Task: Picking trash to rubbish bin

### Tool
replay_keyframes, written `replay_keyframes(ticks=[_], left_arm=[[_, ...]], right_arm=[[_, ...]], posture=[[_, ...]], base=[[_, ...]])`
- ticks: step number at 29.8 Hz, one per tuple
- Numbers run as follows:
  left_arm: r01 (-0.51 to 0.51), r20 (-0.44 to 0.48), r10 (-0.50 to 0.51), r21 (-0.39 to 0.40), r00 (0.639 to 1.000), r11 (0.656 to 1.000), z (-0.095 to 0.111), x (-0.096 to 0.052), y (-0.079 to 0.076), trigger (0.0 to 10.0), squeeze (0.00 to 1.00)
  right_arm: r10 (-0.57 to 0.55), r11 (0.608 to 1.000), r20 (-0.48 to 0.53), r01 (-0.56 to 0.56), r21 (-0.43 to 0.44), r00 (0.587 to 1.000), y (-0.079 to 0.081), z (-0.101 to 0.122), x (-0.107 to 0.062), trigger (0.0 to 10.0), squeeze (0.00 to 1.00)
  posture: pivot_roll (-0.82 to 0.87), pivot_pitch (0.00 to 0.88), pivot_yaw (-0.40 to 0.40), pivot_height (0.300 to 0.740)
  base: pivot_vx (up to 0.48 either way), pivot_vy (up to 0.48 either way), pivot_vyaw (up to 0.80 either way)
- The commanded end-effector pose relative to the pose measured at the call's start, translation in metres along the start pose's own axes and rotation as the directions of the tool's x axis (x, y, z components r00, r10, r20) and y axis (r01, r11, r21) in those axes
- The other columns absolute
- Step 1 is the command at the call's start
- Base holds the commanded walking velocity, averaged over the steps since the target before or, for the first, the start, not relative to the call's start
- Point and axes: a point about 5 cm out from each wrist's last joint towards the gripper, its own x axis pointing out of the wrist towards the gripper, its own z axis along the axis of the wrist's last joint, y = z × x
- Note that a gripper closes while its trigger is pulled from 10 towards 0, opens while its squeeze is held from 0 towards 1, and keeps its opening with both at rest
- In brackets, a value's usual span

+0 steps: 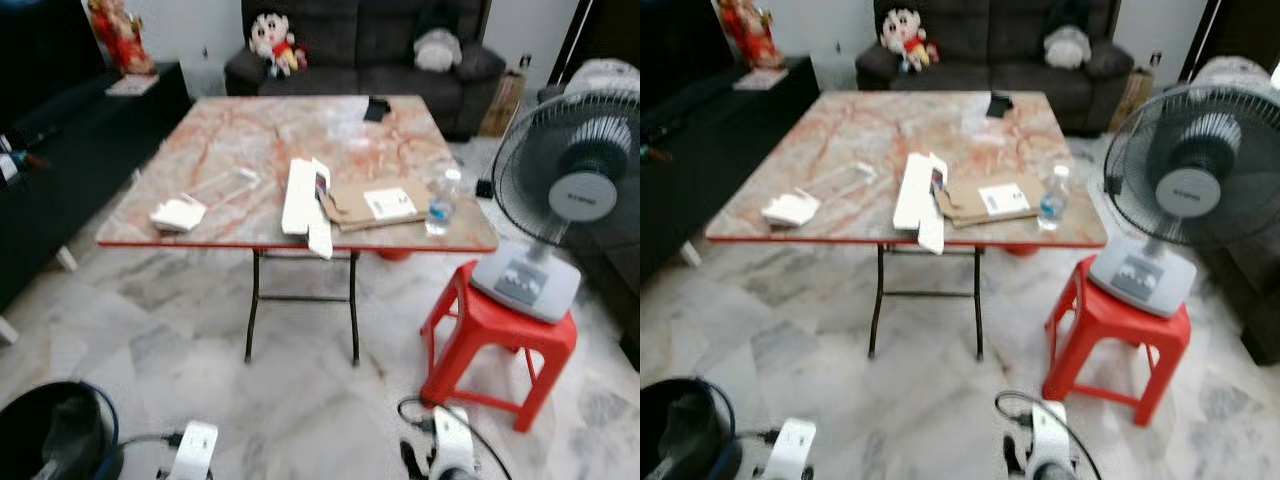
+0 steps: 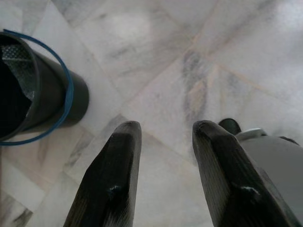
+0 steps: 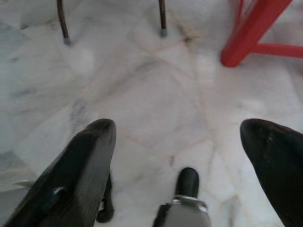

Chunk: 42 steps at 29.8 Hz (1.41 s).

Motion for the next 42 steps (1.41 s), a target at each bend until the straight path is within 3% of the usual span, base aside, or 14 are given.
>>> replay_keyframes(ticks=[1, 17, 23, 26, 28, 32, 34, 35, 36, 40, 42], left_arm=[[0.003, 0.033, -0.003, -0.002, 0.999, 1.000, 0.010, 0.002, 0.000, 10.0, 0.00], [0.002, 0.098, 0.002, -0.033, 0.995, 0.999, 0.028, 0.004, 0.002, 10.0, 0.00], [-0.012, 0.154, 0.021, -0.058, 0.988, 0.998, 0.040, 0.005, 0.005, 10.0, 0.00], [-0.005, 0.213, 0.029, -0.114, 0.977, 0.994, 0.056, 0.005, 0.006, 10.0, 0.00], [0.008, 0.300, 0.043, -0.165, 0.953, 0.986, 0.079, 0.005, 0.007, 10.0, 0.00], [0.016, 0.343, 0.043, -0.167, 0.938, 0.986, 0.093, 0.004, 0.007, 10.0, 0.00], [0.030, 0.373, 0.036, -0.169, 0.927, 0.985, 0.104, 0.004, 0.005, 10.0, 0.00], [0.030, 0.373, 0.036, -0.169, 0.927, 0.985, 0.104, 0.004, 0.005, 10.0, 0.00], [0.039, 0.377, 0.027, -0.166, 0.926, 0.985, 0.108, 0.004, 0.003, 10.0, 0.00], [0.044, 0.357, 0.027, -0.191, 0.934, 0.981, 0.103, 0.004, 0.002, 10.0, 0.00], [0.046, 0.371, 0.031, -0.197, 0.928, 0.979, 0.105, 0.004, 0.001, 10.0, 0.00]], right_arm=[[0.000, 1.000, 0.018, 0.000, 0.010, 1.000, 0.001, 0.005, 0.001, 10.0, 0.00], [0.012, 1.000, 0.062, -0.013, 0.012, 0.998, 0.004, 0.021, 0.004, 10.0, 0.00], [0.043, 0.999, 0.147, -0.043, -0.003, 0.988, 0.009, 0.044, 0.006, 10.0, 0.00], [0.057, 0.998, 0.200, -0.054, -0.022, 0.978, 0.011, 0.060, 0.007, 10.0, 0.00], [0.079, 0.997, 0.275, -0.070, -0.042, 0.958, 0.014, 0.083, 0.007, 10.0, 0.00], [0.094, 0.995, 0.332, -0.078, -0.061, 0.939, 0.018, 0.101, 0.006, 10.0, 0.00], [0.120, 0.992, 0.415, -0.096, -0.078, 0.902, 0.024, 0.127, 0.004, 10.0, 0.00], [0.120, 0.992, 0.415, -0.096, -0.078, 0.902, 0.024, 0.127, 0.004, 10.0, 0.00], [0.144, 0.989, 0.498, -0.114, -0.091, 0.855, 0.031, 0.151, -0.001, 10.0, 0.00], [0.167, 0.986, 0.610, -0.132, -0.103, 0.775, 0.040, 0.187, -0.010, 10.0, 0.00], [0.171, 0.985, 0.634, -0.135, -0.106, 0.754, 0.041, 0.194, -0.013, 10.0, 0.00]], posture=[[0.00, 0.000, -0.001, 0.740], [0.02, 0.000, 0.000, 0.740], [0.02, 0.000, -0.001, 0.740], [0.02, 0.000, -0.004, 0.740], [0.02, 0.000, -0.009, 0.740], [0.02, 0.000, -0.011, 0.740], [0.02, 0.000, -0.012, 0.740], [0.02, 0.000, -0.012, 0.740], [0.01, 0.000, -0.010, 0.740], [0.00, 0.000, -0.006, 0.740], [0.01, 0.000, -0.008, 0.740]], base=[[0.000, 0.000, 0.00], [0.000, 0.000, 0.00], [0.000, 0.000, 0.00], [0.000, 0.000, 0.00], [0.000, 0.000, 0.00], [0.000, 0.000, 0.00], [0.000, 0.000, 0.00], [0.000, 0.000, 0.00], [0.000, 0.000, 0.00], [0.000, 0.000, 0.00], [0.000, 0.000, 0.00]])
